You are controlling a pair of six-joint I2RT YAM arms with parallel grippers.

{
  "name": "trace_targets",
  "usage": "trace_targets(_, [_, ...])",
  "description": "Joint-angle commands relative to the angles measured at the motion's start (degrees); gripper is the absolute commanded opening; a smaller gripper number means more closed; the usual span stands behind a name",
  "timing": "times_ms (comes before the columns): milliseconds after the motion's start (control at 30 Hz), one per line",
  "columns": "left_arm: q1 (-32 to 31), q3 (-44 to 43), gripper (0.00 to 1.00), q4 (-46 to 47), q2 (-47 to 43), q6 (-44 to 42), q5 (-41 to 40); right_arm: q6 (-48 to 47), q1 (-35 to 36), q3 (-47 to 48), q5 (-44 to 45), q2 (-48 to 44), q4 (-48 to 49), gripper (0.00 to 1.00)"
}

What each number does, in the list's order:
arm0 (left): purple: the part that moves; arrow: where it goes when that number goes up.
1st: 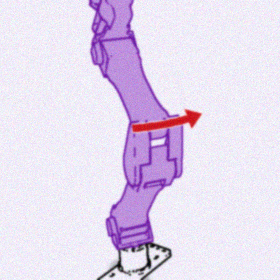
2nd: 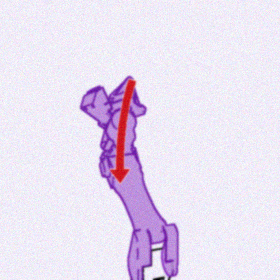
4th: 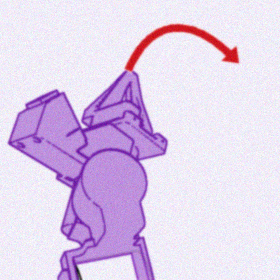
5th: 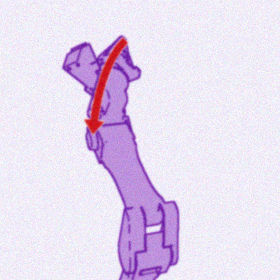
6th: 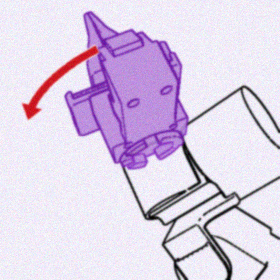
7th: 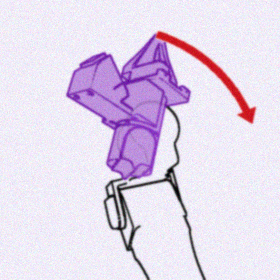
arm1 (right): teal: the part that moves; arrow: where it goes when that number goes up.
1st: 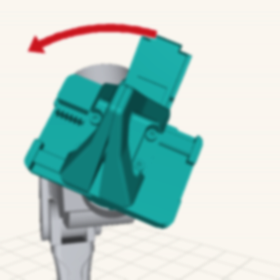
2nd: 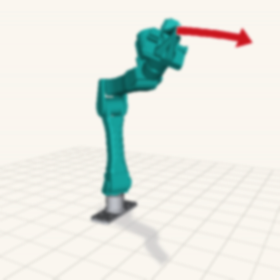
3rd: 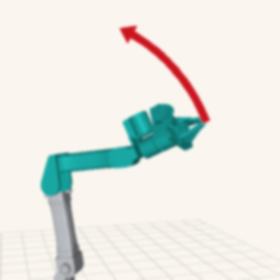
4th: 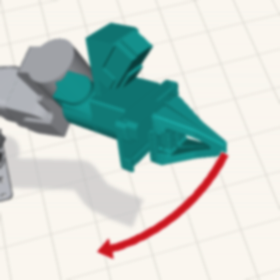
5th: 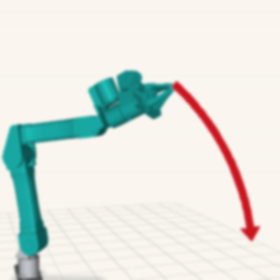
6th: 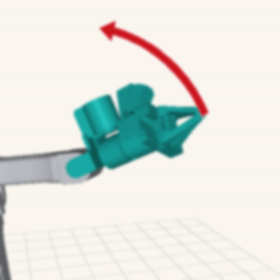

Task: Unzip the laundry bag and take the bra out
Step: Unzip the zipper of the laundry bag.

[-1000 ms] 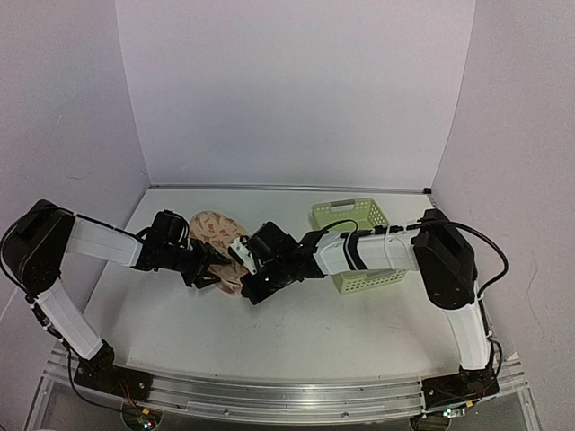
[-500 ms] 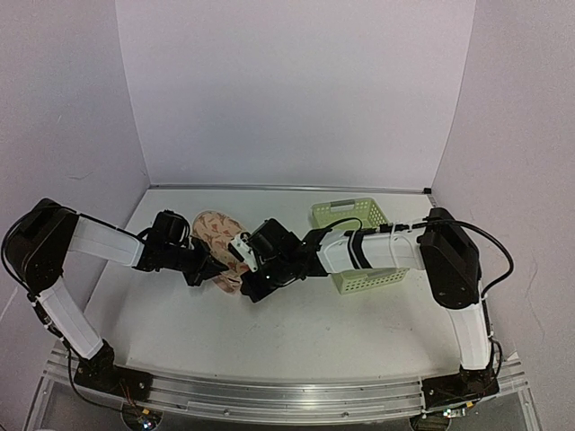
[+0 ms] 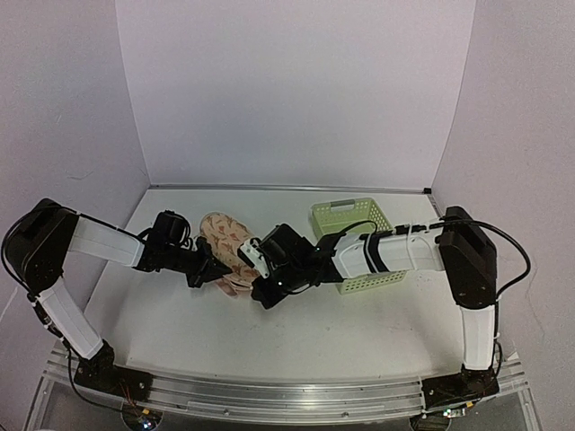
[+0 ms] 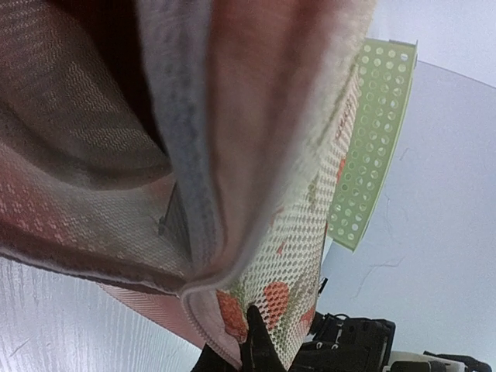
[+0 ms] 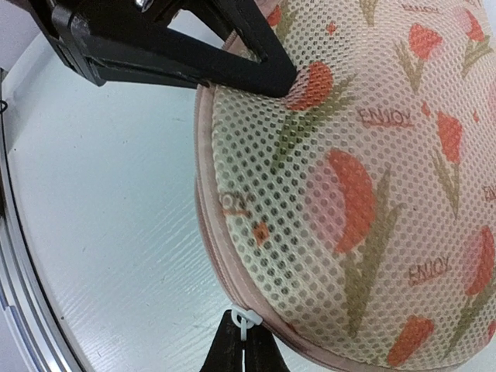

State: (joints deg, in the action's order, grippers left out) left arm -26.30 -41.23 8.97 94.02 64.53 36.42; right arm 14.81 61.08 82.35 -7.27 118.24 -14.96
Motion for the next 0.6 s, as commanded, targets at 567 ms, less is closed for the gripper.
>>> trace_targets(567, [4.73, -8.93, 0.0, -23.51, -7.0, -29.45, 11.48, -10.07, -5.43, -17.03, 0.25, -12.52, 4.97, 0.0])
